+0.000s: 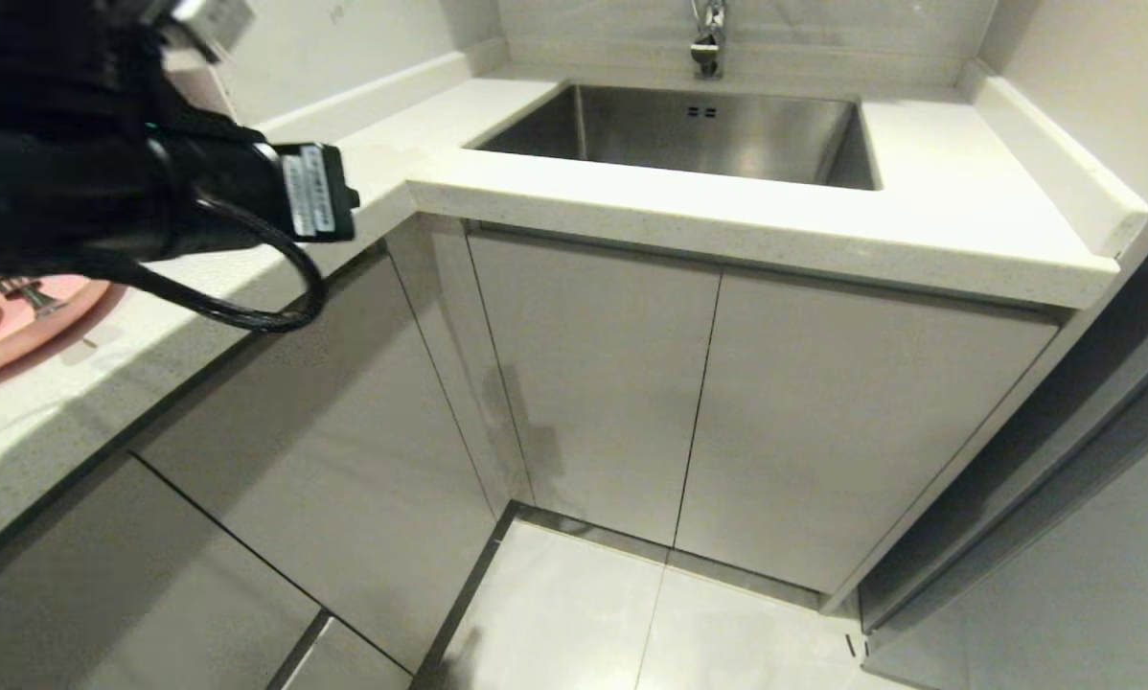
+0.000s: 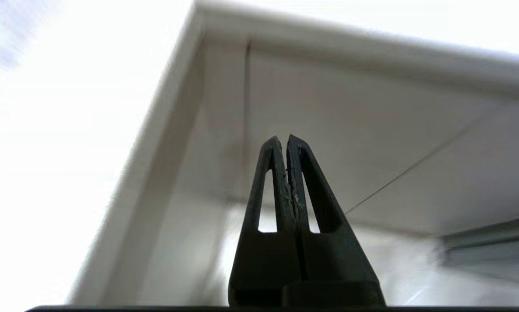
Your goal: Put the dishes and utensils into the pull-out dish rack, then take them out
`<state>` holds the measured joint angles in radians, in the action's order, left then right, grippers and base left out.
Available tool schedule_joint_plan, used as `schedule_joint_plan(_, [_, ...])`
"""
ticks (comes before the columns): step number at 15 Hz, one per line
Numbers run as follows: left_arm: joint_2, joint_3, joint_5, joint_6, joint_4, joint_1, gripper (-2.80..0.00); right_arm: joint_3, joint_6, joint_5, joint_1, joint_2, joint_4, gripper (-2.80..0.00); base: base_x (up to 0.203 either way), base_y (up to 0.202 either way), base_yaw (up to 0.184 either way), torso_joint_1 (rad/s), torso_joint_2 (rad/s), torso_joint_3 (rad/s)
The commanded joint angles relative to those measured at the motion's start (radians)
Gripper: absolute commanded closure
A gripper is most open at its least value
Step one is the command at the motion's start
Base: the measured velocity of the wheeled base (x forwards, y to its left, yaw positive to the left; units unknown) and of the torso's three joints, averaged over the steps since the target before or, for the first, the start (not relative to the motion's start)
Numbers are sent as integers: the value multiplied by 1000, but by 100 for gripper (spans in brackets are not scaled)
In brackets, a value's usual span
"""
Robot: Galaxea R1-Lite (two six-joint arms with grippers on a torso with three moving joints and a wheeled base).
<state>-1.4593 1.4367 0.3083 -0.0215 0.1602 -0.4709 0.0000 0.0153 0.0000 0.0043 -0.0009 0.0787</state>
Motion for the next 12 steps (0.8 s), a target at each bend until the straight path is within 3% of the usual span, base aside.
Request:
schedule_joint_plan(1, [264,-42,-82,5,3,23,0,26,0,0,0,1,1,0,0,0,0,0,0,0])
schedule_joint_plan(4, [532,-81,-271,46,52,213,0,26,0,0,0,1,1,0,0,0,0,0,0,0])
schedule_joint_plan(7, [791,-86,-368,79,311,339,0,26,0,0,0,1,1,0,0,0,0,0,0,0])
schedule_joint_plan(8, [876,-112,-381,99,401,370,0,26,0,0,0,1,1,0,0,0,0,0,0,0])
schedule_joint_plan(10, [1035,-270,-365,149,492,409,0,27,0,0,0,1,1,0,0,0,0,0,0,0])
schedule_joint_plan(12, [1208,-464,-262,211,529,434,0,26,0,0,0,1,1,0,0,0,0,0,0,0])
